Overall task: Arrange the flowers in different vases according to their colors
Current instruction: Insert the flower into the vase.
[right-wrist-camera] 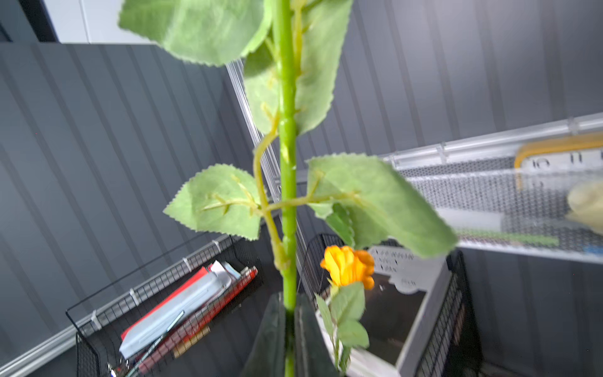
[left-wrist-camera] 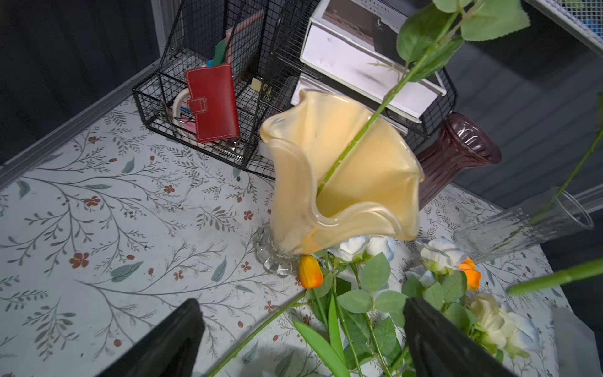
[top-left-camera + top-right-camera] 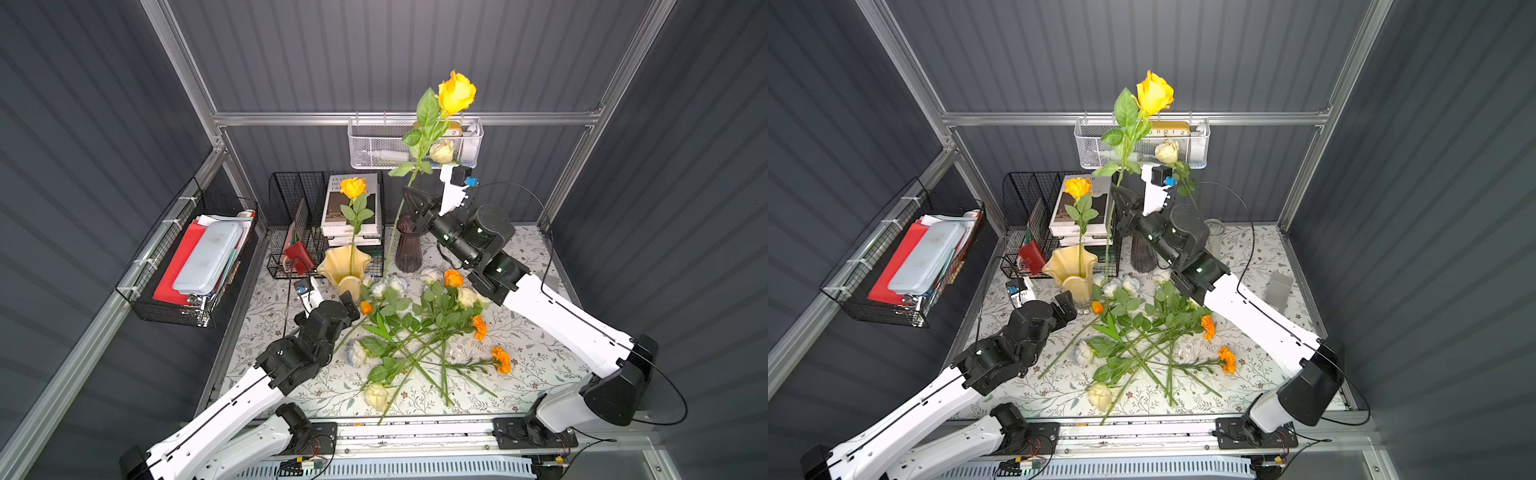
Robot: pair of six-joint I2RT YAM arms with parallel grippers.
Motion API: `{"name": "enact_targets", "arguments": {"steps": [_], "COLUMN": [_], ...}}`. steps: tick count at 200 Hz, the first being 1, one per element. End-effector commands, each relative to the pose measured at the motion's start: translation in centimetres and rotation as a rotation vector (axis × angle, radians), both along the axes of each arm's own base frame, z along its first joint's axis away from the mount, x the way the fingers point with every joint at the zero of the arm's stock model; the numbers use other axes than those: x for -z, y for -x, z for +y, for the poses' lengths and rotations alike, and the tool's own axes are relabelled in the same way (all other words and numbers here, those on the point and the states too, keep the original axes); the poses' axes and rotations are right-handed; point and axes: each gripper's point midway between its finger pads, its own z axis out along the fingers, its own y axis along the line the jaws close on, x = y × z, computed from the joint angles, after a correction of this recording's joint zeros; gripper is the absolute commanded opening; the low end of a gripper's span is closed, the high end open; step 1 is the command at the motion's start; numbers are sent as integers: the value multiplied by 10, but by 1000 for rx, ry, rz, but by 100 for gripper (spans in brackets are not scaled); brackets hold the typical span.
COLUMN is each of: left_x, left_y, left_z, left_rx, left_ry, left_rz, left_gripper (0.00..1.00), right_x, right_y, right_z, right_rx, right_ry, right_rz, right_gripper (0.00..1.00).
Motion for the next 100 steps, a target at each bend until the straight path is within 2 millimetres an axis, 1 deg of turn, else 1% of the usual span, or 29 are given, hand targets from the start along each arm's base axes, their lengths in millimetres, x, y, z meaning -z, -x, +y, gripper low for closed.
{"name": "enact_targets", "arguments": {"steps": [1,23,24,26,37,53,76,86,100], "left_x": [-4,-2,-2,-1,0,3,3,3,1], "left_y": [5,9,9,9,10,11,12,13,14], "left_z": [16,20,20,20,21,21,23,23,25], "left_rx": [-70,-73,-71,-72,-73,-69,-72,-72,-73], "left_ry": [4,16,17,17,19,17,15,16,19], "left_rz": [4,2,2,4,7,12,13,9,4], "left_gripper": [99,99,99,99,99,99,99,99,99], "right_x": [-22,-28,-24,-23,-23,-16,1,13,34], "right_y": [-10,-23,-25,-27,-31,-43,-58,-64,-73], "right_z": [4,18,21,22,32,46,65,73,84], "right_rx": [40,18,16,12,-14,-33,-57,-61,-72], "right_ry": [-72,-103,-99,-100,-110,-115,-111,-107,-97], "right_rz": [-87,-81,-75,-71,-72,-56,-45,-39,-18], "right_gripper": [0,0,0,0,0,0,0,0,0]}}
